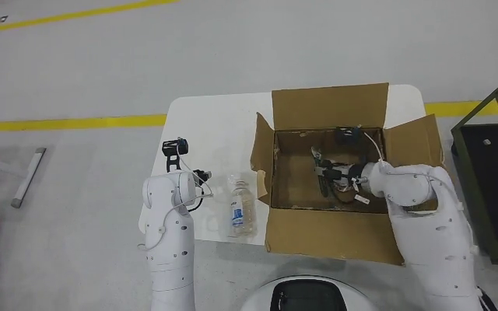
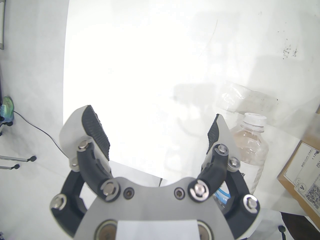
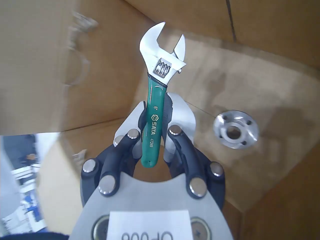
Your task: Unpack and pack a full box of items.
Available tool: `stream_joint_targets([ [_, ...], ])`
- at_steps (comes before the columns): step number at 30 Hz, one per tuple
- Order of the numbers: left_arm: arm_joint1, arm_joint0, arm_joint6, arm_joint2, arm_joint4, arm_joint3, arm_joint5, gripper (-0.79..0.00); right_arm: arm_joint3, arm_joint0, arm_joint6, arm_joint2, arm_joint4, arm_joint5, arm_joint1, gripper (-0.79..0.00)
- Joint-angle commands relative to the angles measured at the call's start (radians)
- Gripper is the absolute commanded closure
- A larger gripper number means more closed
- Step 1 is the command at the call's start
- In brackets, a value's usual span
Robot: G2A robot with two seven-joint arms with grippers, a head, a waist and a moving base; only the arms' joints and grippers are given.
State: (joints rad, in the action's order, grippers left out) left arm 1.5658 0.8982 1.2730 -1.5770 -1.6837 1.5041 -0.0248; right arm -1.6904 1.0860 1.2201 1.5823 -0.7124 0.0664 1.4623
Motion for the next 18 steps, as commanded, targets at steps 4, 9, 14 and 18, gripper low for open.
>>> stream_joint_targets([
  [4, 0.000, 0.000, 0.000, 0.000, 0.000, 0.000, 0.000, -0.785, -0.010, 0.033, -0.024, 0.082, 0.269, 0.033, -0.009, 0.000],
  [9, 0.000, 0.000, 0.000, 0.000, 0.000, 0.000, 0.000, -0.785, 0.027, 0.044, -0.033, 0.108, 0.424, 0.052, -0.018, 0.000],
  [14, 0.000, 0.000, 0.000, 0.000, 0.000, 0.000, 0.000, -0.785, 0.056, 0.036, -0.005, 0.083, 0.424, 0.047, -0.027, 0.000],
  [18, 0.000, 0.000, 0.000, 0.000, 0.000, 0.000, 0.000, -0.785, 0.056, 0.036, -0.005, 0.083, 0.424, 0.047, -0.027, 0.000],
])
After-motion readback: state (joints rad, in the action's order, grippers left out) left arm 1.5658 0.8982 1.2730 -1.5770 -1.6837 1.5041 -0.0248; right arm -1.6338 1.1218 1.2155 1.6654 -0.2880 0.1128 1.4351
